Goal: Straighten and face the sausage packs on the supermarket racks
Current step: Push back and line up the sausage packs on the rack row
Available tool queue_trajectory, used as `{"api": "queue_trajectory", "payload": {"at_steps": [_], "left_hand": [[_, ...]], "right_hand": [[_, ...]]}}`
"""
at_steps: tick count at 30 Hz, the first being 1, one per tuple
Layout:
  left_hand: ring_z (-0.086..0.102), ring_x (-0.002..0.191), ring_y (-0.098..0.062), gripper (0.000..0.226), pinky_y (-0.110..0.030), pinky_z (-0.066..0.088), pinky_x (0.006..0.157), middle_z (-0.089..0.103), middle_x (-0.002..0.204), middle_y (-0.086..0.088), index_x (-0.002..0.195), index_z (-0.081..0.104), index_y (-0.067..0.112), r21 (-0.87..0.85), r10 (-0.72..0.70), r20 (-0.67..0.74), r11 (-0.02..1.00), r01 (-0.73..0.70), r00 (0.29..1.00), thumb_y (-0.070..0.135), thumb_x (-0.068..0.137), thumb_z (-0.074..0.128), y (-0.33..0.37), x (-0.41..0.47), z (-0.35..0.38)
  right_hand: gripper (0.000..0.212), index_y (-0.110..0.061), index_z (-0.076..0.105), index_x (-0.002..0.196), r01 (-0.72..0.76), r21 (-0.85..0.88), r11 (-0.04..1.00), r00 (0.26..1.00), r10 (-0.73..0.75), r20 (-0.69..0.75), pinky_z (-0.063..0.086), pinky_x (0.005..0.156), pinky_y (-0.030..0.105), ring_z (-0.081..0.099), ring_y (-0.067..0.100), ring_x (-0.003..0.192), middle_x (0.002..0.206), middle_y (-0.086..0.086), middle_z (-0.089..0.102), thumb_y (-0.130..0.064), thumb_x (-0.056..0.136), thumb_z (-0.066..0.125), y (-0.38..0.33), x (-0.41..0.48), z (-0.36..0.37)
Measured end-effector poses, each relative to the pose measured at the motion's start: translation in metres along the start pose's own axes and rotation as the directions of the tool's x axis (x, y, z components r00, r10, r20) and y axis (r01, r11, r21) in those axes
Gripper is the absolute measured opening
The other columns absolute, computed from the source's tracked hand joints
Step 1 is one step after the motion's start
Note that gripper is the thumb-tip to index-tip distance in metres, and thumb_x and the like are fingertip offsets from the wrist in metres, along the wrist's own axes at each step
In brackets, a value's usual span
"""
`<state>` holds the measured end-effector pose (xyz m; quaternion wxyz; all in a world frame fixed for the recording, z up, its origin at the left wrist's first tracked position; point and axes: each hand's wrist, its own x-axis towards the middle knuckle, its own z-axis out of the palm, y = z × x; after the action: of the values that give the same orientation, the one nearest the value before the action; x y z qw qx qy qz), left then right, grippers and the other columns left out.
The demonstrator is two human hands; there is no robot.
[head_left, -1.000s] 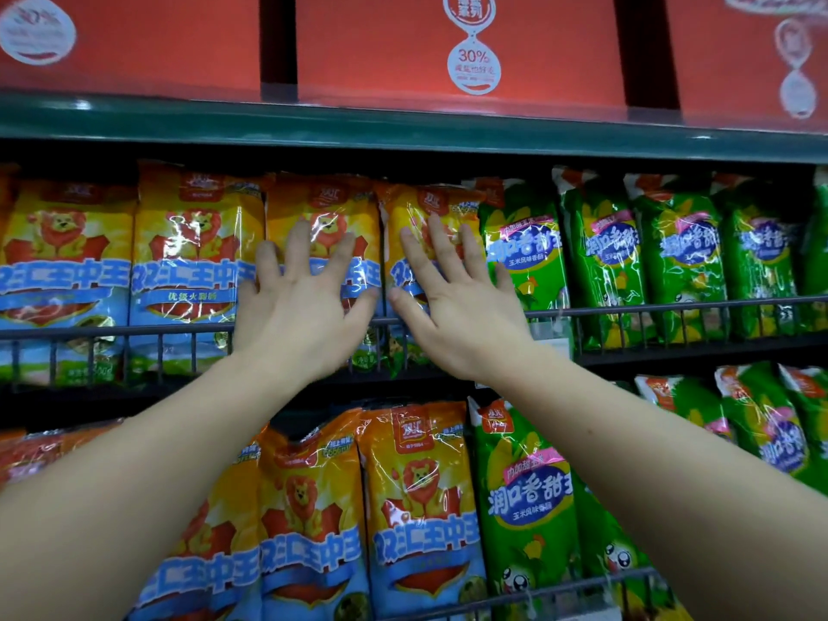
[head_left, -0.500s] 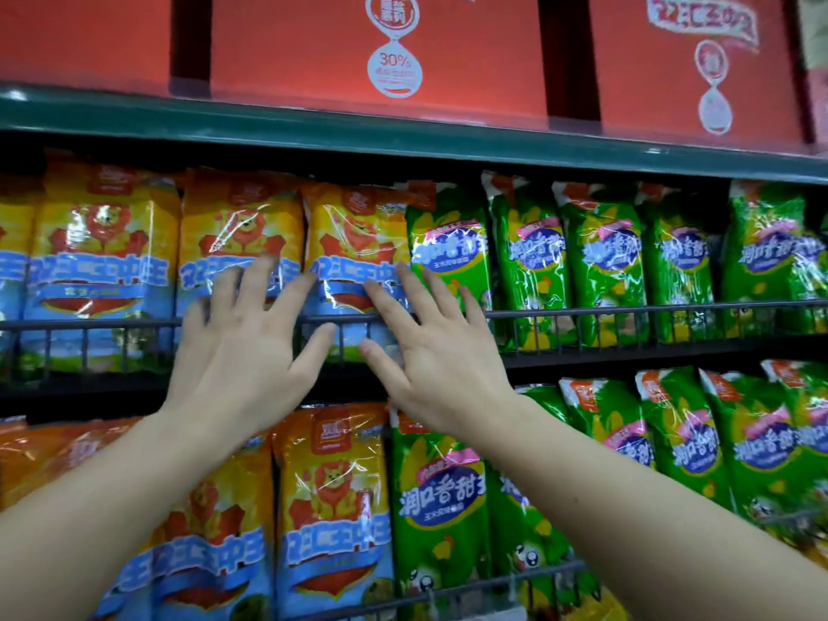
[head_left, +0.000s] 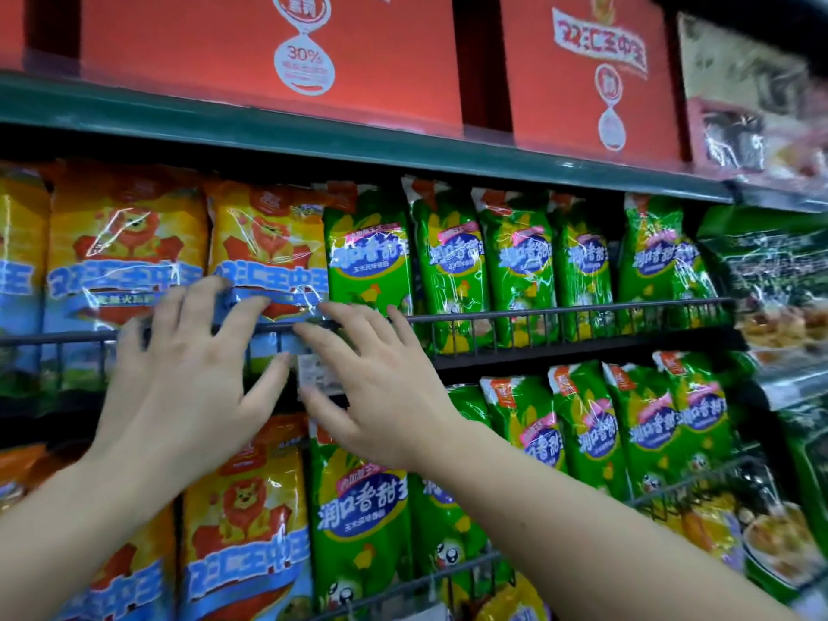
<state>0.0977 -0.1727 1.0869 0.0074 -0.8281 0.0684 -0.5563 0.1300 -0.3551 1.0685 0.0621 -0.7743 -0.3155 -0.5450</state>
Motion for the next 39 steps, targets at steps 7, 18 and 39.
{"api": "queue_trajectory", "payload": {"at_steps": [7, 18, 39], "left_hand": [[0.038, 0.126, -0.035, 0.060, -0.058, 0.036, 0.097, 0.045, 0.131, -0.013, 0.130, 0.053, 0.017, -0.111, 0.021, -0.015, 0.994, -0.022, 1.000, 0.054, 0.085, 0.042, 0.015, 0.003, -0.001], [0.044, 0.116, -0.032, 0.048, -0.049, 0.040, 0.091, 0.054, 0.118, -0.011, 0.120, 0.058, 0.014, -0.153, 0.050, -0.032, 0.987, -0.054, 0.998, 0.048, 0.089, 0.046, 0.090, 0.041, 0.004], [0.052, 0.057, -0.022, 0.033, -0.028, 0.044, 0.059, 0.060, 0.068, -0.008, 0.087, 0.071, 0.004, -0.278, -0.440, 0.394, 0.780, 0.561, 0.807, 0.037, 0.086, 0.073, 0.179, 0.109, 0.036]], "right_hand": [[0.048, -0.012, 0.055, 0.130, -0.207, 0.107, 0.972, 0.961, 0.223, -0.166, 0.044, 0.097, 0.042, 0.051, 0.022, 0.116, 0.125, 0.005, 0.057, -0.040, 0.092, 0.048, 0.025, -0.017, -0.020], [0.039, -0.018, 0.053, 0.130, -0.525, 0.133, 0.841, 0.834, 0.539, -0.115, 0.040, 0.094, 0.037, 0.048, 0.021, 0.120, 0.127, 0.002, 0.054, -0.039, 0.097, 0.052, 0.150, -0.035, -0.064], [0.037, -0.032, 0.055, 0.128, -0.271, 0.159, 0.949, 0.963, 0.267, 0.047, 0.045, 0.085, 0.038, 0.042, 0.020, 0.118, 0.123, -0.003, 0.047, -0.047, 0.094, 0.053, 0.240, -0.028, -0.073]]}}
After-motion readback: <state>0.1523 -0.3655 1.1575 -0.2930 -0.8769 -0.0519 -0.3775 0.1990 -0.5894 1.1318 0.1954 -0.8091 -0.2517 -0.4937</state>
